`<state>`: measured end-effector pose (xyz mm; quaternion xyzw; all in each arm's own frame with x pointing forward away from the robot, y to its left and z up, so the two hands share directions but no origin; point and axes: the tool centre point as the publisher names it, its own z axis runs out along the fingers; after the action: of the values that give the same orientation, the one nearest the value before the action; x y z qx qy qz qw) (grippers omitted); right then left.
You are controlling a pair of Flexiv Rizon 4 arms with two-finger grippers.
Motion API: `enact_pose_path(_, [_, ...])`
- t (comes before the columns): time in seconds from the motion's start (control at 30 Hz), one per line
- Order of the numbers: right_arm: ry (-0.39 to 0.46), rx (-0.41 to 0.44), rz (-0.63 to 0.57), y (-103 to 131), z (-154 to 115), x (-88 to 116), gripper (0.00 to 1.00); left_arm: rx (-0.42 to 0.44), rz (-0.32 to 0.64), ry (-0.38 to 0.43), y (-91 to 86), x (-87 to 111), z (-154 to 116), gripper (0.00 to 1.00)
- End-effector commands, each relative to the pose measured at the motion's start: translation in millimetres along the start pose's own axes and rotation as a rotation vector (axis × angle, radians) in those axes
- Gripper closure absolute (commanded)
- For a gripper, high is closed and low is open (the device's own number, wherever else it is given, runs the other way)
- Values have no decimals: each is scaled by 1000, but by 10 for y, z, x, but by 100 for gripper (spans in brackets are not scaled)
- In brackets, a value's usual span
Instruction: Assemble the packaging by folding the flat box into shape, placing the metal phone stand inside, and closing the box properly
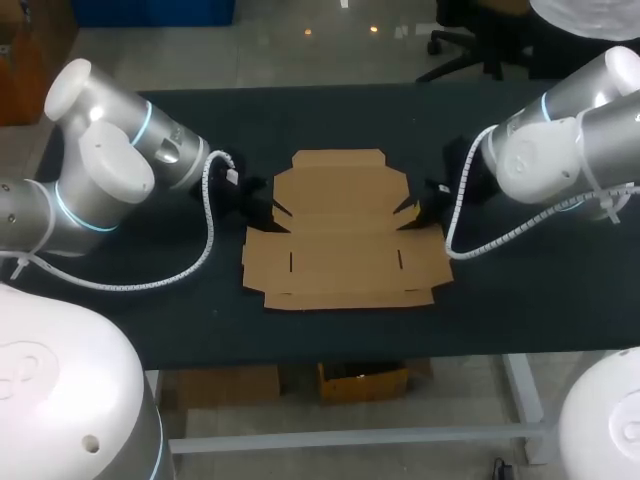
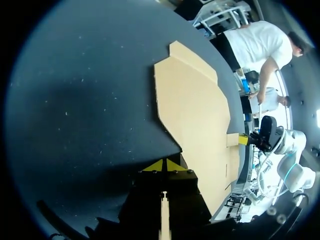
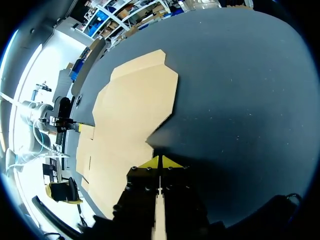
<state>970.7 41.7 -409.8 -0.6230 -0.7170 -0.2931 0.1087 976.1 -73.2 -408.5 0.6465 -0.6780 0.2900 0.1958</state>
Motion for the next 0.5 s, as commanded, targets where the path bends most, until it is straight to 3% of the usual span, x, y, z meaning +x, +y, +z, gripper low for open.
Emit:
enact_pose_path(0.03, [18, -3, 2, -16, 22, -46, 100, -2, -2, -6, 2, 14, 4, 100])
enact_pose_path(0.5, [48, -2, 19, 6, 117, -92, 100, 0, 2, -13, 40, 15, -7, 100])
